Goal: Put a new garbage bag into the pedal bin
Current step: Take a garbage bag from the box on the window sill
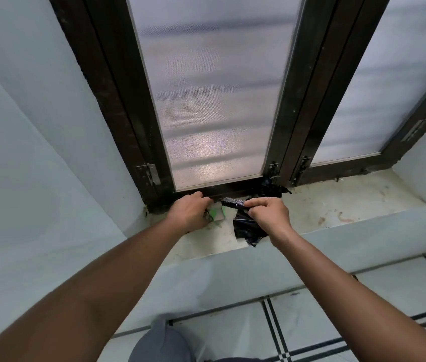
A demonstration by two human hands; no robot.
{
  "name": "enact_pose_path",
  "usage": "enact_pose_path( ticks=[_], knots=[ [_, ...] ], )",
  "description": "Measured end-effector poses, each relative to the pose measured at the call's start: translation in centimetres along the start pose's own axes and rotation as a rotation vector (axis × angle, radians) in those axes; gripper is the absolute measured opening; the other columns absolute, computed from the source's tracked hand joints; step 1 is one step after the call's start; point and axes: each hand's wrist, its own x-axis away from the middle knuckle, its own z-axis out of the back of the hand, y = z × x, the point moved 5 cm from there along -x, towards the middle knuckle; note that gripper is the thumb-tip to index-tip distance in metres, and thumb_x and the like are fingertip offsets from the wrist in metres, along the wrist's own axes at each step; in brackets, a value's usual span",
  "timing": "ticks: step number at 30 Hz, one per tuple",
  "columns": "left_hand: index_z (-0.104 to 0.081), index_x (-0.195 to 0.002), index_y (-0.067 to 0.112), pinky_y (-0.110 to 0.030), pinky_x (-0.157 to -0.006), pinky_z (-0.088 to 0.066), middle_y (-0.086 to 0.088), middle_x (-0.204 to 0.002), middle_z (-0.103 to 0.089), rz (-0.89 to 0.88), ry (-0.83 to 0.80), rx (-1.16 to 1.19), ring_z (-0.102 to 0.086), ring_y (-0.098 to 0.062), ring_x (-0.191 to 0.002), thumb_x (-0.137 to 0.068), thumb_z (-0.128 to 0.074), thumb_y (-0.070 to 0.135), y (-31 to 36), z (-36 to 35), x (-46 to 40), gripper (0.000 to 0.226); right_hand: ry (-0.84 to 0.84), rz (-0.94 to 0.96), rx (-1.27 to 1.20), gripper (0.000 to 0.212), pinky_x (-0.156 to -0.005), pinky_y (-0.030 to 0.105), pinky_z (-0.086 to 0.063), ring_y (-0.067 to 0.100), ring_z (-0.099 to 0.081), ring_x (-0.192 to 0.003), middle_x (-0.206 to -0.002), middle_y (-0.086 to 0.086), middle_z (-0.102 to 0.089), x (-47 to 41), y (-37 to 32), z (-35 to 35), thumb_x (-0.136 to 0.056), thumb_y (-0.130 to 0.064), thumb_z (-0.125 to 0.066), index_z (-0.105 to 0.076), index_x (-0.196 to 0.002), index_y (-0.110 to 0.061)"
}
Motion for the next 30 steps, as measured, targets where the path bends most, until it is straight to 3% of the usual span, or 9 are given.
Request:
enact_pose_path(
  ticks=[2, 6, 10, 13, 18, 22, 24, 28, 30],
  knots=[
    [-0.06, -0.13, 0.032, -0.039, -0.084, -0.056, 0.005, -0.127, -0.055, 0.018, 0.066, 0.137, -0.06, -0.021, -0.109, -0.087, -0.07, 0.046, -0.5, 0.5, 0.7, 0.047, -0.003, 0.019, -0.016, 0.034, -0.077, 0.024, -0.054, 0.011, -0.069, -0.092, -0.1, -0.006, -0.078, 0.1, -0.7, 0.1, -0.084, -0.002, -0.061, -0.082, -0.086, -0.029],
    [-0.067, -0.13, 0.03, -0.036, -0.095, -0.055, 0.012, -0.126, -0.058, 0.168, 0.232, 0.655, -0.058, -0.012, -0.113, -0.076, -0.077, 0.026, -1.4, 1.7, 2.5, 0.054, 0.004, 0.09, -0.029, 0.035, -0.067, 0.016, -0.047, 0.005, -0.067, -0.087, -0.1, -0.009, -0.077, 0.1, -3.5, -0.2, -0.085, -0.002, -0.059, -0.083, -0.092, -0.027],
    [-0.077, -0.115, 0.027, -0.041, -0.083, -0.062, 0.004, -0.117, -0.07, 0.401, 0.246, 1.241, -0.066, -0.016, -0.107, -0.091, -0.07, 0.031, -1.8, 1.3, 3.8, 0.025, -0.065, 0.138, 0.049, 0.038, -0.068, 0.015, -0.047, 0.005, -0.065, -0.09, -0.102, -0.006, -0.076, -0.1, -5.5, -0.9, -0.086, -0.001, -0.056, -0.083, -0.095, -0.025],
    [-0.081, -0.097, 0.021, -0.035, -0.07, -0.059, 0.002, -0.102, -0.076, 0.597, 0.281, 1.549, -0.07, -0.019, -0.102, -0.093, -0.066, 0.03, -2.0, 0.6, 4.5, 0.018, -0.123, 0.142, 0.053, 0.036, -0.075, 0.022, -0.051, 0.009, -0.067, -0.094, -0.1, -0.006, -0.076, 0.2, -6.1, -1.7, -0.086, 0.0, -0.057, -0.083, -0.093, -0.024],
    [-0.081, -0.085, 0.013, -0.036, -0.075, -0.061, -0.001, -0.094, -0.079, 0.714, 0.319, 1.646, -0.074, -0.021, -0.097, -0.084, -0.073, 0.017, -2.4, -0.1, 4.9, 0.009, -0.176, 0.041, -0.002, 0.032, -0.097, 0.034, -0.057, 0.014, -0.073, -0.097, -0.092, 0.0, -0.081, -0.1, -5.4, -2.3, -0.075, 0.003, -0.063, -0.085, -0.082, -0.02],
    [-0.082, -0.093, 0.016, -0.04, -0.086, -0.063, -0.001, -0.101, -0.078, 0.682, 0.305, 1.627, -0.071, -0.016, -0.1, -0.078, -0.083, 0.004, -2.3, -0.2, 5.5, 0.019, -0.229, -0.126, -0.366, 0.028, -0.094, 0.032, -0.06, 0.027, -0.071, -0.106, -0.114, 0.023, -0.072, 0.1, -5.1, -1.8, -0.088, 0.017, -0.054, -0.076, -0.1, 0.005],
    [-0.08, -0.102, 0.017, -0.042, -0.091, -0.062, -0.002, -0.107, -0.077, 0.666, 0.289, 1.627, -0.071, -0.017, -0.104, -0.075, -0.088, 0.006, -2.3, -0.7, 5.6, 0.03, -0.235, -0.164, -0.447, 0.026, -0.092, 0.03, -0.06, 0.032, -0.07, -0.11, -0.116, 0.023, -0.068, 0.5, -5.4, -1.2, -0.092, 0.018, -0.05, -0.073, -0.1, 0.009],
    [-0.076, -0.113, 0.018, -0.041, -0.091, -0.062, -0.001, -0.11, -0.074, 0.543, 0.301, 1.529, -0.071, -0.017, -0.103, -0.064, -0.096, 0.01, -2.0, -0.5, 5.7, 0.054, -0.293, -0.051, -0.203, 0.019, -0.092, 0.036, -0.062, 0.026, -0.071, -0.101, -0.117, 0.026, -0.071, 0.4, -6.2, -1.2, -0.09, 0.011, -0.06, -0.076, -0.098, 0.004],
    [-0.074, -0.117, 0.019, -0.039, -0.092, -0.062, 0.002, -0.111, -0.074, 0.47, 0.322, 1.442, -0.071, -0.014, -0.102, -0.064, -0.096, 0.006, -1.6, -0.2, 5.9, 0.06, -0.279, 0.102, 0.096, 0.025, -0.082, 0.031, -0.061, 0.019, -0.07, -0.09, -0.102, 0.013, -0.078, 0.8, -7.3, -1.1, -0.087, 0.004, -0.061, -0.081, -0.087, -0.011]
  ],
)
